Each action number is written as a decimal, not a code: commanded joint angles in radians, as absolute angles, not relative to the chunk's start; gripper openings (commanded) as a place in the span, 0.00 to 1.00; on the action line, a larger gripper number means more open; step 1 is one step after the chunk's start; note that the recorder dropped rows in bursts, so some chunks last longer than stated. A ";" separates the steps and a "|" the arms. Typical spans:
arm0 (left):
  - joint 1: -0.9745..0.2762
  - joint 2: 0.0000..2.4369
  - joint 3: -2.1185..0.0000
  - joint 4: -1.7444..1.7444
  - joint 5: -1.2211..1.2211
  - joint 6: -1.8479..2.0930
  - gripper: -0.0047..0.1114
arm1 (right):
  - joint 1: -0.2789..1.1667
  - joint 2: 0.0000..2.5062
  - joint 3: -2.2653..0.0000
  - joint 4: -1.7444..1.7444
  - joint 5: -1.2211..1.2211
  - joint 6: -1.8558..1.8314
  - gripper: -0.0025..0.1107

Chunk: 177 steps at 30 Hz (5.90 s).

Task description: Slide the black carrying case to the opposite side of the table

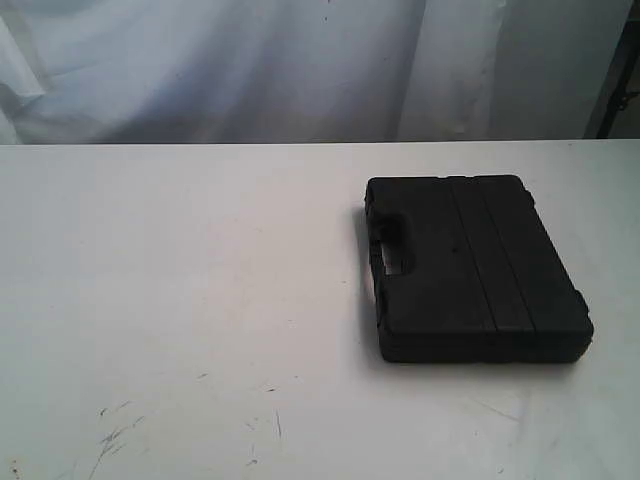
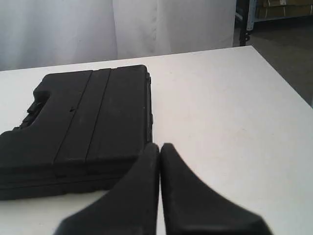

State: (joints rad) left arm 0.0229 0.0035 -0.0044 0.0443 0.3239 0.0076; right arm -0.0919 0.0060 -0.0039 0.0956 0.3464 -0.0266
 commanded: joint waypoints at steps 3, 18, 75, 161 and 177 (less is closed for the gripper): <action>0.023 0.000 0.000 0.039 0.318 0.010 0.04 | -0.098 0.000 0.000 0.097 0.266 -0.050 0.02; 0.023 0.000 0.000 0.039 0.318 0.010 0.04 | -0.098 0.000 0.000 0.097 -0.353 -0.030 0.02; 0.023 0.000 0.000 0.039 0.318 0.008 0.04 | 0.158 1.259 -0.994 0.297 0.690 -0.016 0.02; 0.023 0.000 0.000 0.039 0.318 0.009 0.04 | 0.448 2.412 -2.033 -0.011 1.221 0.450 0.35; 0.023 0.000 0.000 0.039 0.318 0.008 0.04 | 0.531 2.424 -2.033 0.027 1.136 0.462 0.02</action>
